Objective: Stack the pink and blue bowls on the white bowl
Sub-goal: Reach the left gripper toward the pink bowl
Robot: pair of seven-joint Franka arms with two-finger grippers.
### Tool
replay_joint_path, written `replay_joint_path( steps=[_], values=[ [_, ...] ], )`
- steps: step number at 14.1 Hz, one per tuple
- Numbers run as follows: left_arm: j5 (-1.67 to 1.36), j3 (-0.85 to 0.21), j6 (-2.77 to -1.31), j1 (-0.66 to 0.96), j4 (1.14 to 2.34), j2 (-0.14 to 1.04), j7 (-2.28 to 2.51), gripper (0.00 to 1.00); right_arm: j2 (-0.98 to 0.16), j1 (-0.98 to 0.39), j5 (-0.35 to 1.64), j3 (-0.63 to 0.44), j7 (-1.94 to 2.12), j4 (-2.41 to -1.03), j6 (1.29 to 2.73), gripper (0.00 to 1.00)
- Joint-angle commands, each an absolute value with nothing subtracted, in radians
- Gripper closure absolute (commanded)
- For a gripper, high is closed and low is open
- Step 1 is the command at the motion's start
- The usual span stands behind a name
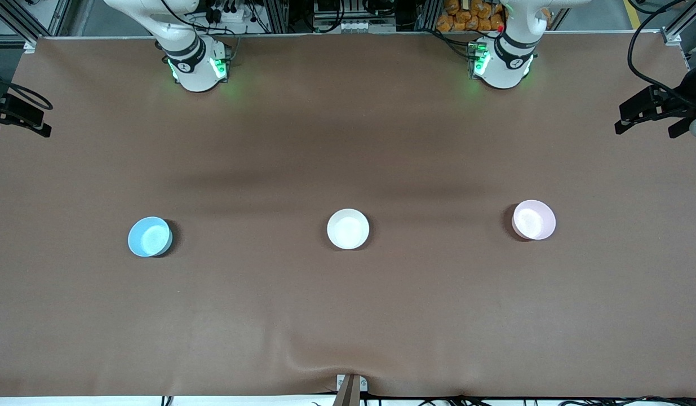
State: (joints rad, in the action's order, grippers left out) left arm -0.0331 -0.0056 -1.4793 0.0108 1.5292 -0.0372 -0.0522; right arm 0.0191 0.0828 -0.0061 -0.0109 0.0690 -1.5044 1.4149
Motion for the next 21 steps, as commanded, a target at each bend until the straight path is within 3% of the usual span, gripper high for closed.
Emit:
replay_joint_path(
  steps=[1,11,17,21],
  values=[
    [-0.017,-0.015,-1.479,0.002,1.528,-0.040,-0.054,0.00,0.017,0.101,-0.020,0.005,0.080,-1.496,1.404,0.00],
    [-0.015,-0.014,-1.473,-0.002,1.543,-0.025,-0.054,0.00,0.017,0.101,-0.020,0.005,0.080,-1.496,1.405,0.00],
    [-0.014,-0.009,-1.500,-0.015,1.545,0.083,-0.060,0.00,0.017,0.103,-0.020,0.005,0.080,-1.494,1.405,0.00],
    [0.021,-0.014,-1.613,-0.028,1.603,0.150,-0.061,0.00,0.017,0.103,-0.020,0.005,0.080,-1.496,1.405,0.00]
  ],
)
